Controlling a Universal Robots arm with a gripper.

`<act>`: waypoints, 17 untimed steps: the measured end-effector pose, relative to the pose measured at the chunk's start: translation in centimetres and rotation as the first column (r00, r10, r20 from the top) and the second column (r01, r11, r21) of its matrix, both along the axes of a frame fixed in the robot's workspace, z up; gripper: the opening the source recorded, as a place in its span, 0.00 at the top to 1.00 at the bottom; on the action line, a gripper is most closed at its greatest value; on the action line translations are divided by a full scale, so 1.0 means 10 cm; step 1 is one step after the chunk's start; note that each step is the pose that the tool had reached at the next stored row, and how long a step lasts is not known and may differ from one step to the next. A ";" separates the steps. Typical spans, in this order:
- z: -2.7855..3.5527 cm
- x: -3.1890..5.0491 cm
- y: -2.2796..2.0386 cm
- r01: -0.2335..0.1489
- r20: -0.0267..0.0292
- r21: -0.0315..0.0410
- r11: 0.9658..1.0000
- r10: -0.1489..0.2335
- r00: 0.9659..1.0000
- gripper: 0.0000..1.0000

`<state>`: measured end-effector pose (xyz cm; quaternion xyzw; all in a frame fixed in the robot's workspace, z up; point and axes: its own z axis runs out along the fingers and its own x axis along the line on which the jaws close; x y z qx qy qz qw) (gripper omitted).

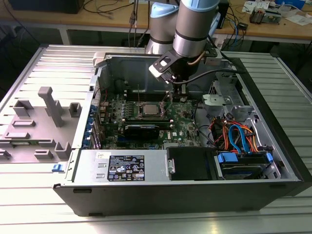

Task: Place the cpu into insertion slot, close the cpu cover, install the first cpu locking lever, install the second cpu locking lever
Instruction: 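Close the cpu cover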

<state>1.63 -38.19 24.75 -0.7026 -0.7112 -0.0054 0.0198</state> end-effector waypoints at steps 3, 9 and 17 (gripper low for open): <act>0.000 -0.019 0.002 -0.002 -0.013 0.000 1.000 0.002 1.000 0.89; 0.000 -0.020 0.002 -0.003 -0.013 0.000 1.000 0.003 1.000 0.89; 0.000 -0.019 0.002 -0.003 -0.013 0.000 1.000 0.003 1.000 0.89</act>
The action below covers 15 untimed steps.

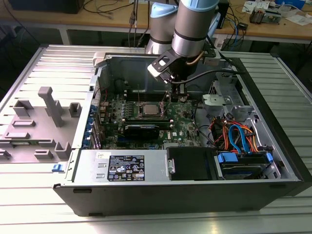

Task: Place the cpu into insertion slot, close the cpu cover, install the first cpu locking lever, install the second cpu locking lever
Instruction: 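Close the cpu cover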

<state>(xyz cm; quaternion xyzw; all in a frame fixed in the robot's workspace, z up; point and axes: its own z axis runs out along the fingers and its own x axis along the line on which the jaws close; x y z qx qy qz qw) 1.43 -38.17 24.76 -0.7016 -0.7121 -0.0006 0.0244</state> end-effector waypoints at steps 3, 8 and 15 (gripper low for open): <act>0.000 -0.017 0.000 0.000 0.000 0.000 1.000 0.000 1.000 0.89; 0.000 -0.031 0.000 -0.001 0.000 0.000 1.000 0.001 1.000 0.89; -0.004 -0.098 0.000 -0.001 0.000 0.000 1.000 0.001 1.000 0.89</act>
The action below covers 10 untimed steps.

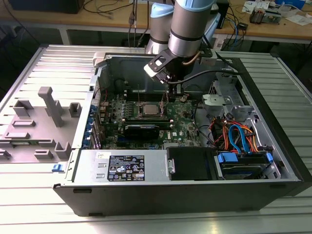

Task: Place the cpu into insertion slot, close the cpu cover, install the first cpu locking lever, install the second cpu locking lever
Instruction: 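Close the cpu cover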

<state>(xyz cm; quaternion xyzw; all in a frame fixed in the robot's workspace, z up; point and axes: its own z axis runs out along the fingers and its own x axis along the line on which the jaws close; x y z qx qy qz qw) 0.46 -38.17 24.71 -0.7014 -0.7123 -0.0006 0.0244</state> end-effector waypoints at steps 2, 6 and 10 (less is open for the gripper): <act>-0.002 -0.011 0.000 0.000 0.000 0.000 1.000 0.000 1.000 0.89; -0.012 -0.074 0.000 0.000 0.000 0.000 1.000 0.000 1.000 0.89; -0.018 -0.128 0.000 0.000 0.000 0.000 1.000 0.000 1.000 0.89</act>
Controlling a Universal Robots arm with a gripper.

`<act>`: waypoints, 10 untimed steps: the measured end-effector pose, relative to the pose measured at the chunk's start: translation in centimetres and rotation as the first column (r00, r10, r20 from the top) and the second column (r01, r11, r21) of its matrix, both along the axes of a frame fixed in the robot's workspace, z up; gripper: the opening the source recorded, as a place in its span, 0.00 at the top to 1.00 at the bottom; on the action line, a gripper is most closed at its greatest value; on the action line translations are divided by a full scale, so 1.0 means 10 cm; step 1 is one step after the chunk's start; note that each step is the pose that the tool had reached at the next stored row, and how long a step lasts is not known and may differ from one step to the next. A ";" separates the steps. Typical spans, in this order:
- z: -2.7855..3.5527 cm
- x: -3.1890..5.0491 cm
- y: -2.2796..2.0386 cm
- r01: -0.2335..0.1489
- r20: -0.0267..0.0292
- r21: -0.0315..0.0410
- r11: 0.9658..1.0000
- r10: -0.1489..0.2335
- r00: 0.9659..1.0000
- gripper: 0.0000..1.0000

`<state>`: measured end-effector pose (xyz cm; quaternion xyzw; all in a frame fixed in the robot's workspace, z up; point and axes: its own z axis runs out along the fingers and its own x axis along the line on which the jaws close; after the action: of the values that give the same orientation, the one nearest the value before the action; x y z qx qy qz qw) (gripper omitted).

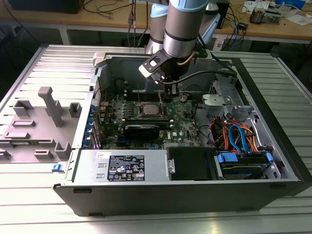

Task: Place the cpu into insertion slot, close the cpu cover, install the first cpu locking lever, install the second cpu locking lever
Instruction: 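Close the cpu cover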

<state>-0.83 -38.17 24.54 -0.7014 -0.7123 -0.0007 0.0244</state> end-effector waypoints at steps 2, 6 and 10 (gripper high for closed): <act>-0.001 -0.006 0.000 0.000 0.000 0.000 1.000 0.000 1.000 0.89; -0.001 -0.006 0.000 0.000 0.000 0.000 1.000 0.000 1.000 0.89; -0.044 -0.099 0.000 -0.002 0.000 0.000 1.000 0.002 1.000 0.89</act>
<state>-1.82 -38.17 24.10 -0.7008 -0.7129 -0.0008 0.0245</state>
